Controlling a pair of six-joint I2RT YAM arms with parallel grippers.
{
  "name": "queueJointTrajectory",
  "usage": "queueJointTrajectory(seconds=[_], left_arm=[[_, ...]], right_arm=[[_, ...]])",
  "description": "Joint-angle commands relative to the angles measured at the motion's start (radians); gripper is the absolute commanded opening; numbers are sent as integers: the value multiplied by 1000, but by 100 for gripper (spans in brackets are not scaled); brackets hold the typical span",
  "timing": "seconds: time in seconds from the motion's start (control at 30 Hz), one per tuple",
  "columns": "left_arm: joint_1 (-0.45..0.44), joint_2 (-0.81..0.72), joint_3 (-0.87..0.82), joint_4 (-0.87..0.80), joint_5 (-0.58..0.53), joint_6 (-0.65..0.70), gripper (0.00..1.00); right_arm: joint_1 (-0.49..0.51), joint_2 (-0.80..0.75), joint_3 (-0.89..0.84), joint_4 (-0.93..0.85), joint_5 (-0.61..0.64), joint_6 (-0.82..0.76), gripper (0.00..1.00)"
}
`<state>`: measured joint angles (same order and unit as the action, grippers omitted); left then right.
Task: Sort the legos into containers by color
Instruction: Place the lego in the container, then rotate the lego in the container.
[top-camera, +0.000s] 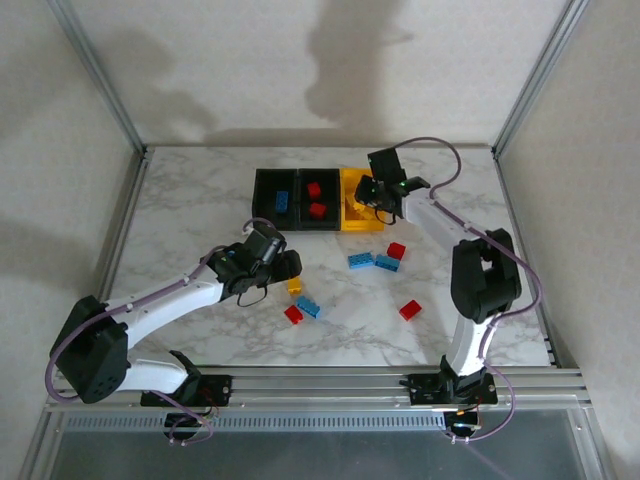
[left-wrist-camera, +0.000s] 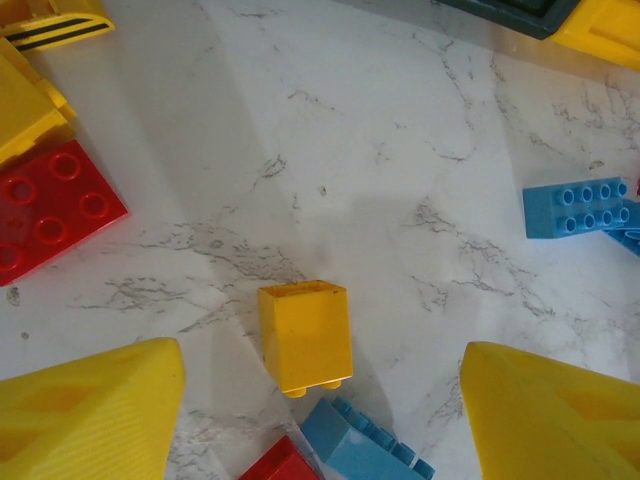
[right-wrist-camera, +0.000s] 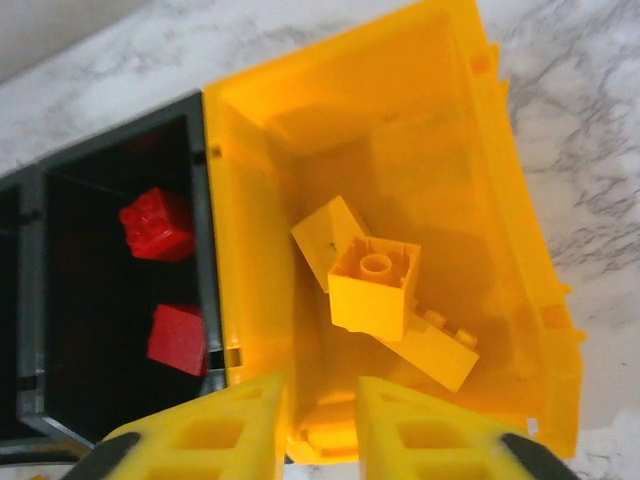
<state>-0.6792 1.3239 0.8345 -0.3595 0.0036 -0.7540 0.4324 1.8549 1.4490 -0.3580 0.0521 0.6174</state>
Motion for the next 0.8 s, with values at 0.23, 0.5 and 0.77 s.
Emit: queueJointTrajectory(seconds=[0.23,0.5,0.77], left_arm=[[-8,-20,-9,-24,-20,-11,72],[-8,-18,-30,-13,-11,-19,72],[-20,17,-32,0,27,-19,72]], right_arm=[[-14,150,58,20,-53,10,15],[-36,213,182,-39,8,3,18],[-40,153,219,-65,9,-18,21]])
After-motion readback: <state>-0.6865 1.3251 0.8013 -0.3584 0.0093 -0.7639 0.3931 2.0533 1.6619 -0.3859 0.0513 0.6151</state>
